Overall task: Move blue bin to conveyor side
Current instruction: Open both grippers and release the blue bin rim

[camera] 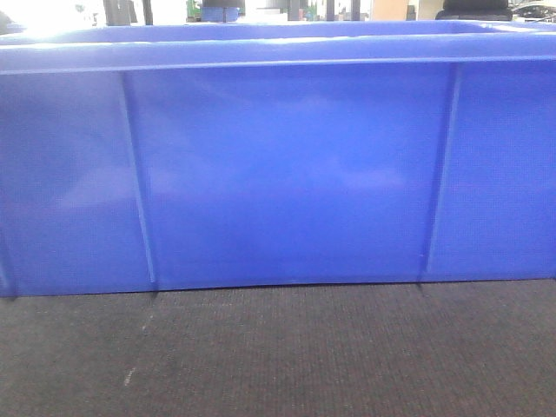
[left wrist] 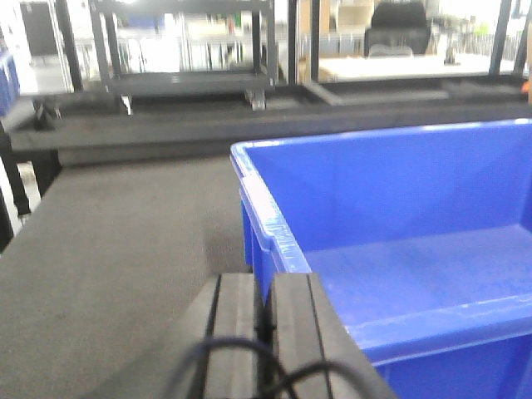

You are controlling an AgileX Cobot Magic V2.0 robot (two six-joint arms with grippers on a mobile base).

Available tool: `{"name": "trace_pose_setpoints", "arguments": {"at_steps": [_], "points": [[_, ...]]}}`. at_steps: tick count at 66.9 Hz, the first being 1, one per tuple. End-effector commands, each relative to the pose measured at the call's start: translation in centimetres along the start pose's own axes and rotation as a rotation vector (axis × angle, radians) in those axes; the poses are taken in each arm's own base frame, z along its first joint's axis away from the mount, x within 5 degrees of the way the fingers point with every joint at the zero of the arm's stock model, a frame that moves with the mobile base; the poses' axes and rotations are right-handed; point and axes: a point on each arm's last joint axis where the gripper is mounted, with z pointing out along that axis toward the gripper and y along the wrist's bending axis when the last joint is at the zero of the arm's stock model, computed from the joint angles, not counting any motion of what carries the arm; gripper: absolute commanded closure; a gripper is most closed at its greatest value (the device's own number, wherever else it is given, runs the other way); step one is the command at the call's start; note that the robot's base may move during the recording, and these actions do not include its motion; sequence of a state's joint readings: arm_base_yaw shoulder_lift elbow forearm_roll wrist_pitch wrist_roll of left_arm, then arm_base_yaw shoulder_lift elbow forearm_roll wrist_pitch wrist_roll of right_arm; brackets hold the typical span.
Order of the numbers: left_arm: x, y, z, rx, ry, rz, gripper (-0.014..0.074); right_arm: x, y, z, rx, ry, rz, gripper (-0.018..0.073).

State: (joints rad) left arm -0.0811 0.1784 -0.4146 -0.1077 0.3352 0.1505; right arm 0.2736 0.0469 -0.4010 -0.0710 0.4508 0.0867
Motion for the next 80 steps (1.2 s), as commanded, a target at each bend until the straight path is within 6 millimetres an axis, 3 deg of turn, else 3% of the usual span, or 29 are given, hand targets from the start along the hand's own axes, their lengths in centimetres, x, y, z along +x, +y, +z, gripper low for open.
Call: {"name": "trace_pose_setpoints", "arguments": {"at_steps": [1, 16, 50, 56, 69, 80], "points": [[0.4, 0.0, -0.9, -0.006, -0.074, -0.004, 0.0604, -0.3, 0.0, -0.8, 0.002, -0.081, -0.016, 0.0647], [0.5, -0.1, -2.2, -0.008, -0.133, -0.002, 0.0604, -0.3, 0.0, -0.8, 0.002, -0.081, -0.016, 0.0647], [0.4, -0.1, -2.2, -0.010, -0.140, 0.000, 0.0604, -0.3, 0.0, -0.8, 0.002, -0.081, -0.016, 0.0647], [0.6, 0.2, -2.2, -0.055, -0.118, 0.083, 0.0604, -0.3, 0.0, -0.8, 0.002, -0.081, -0.016, 0.0647], [3.1, 0.4, -1.6, -0.148, -0.073, 0.081, 0.0604, -0.3, 0.0, -0.8, 0.002, -0.081, -0.016, 0.0647], [7.3, 0.7, -0.2, -0.183, -0.022, 0.076, 0.0604, -0.3, 0.0, -0.8, 0.002, -0.081, -0.016, 0.0647]]}}
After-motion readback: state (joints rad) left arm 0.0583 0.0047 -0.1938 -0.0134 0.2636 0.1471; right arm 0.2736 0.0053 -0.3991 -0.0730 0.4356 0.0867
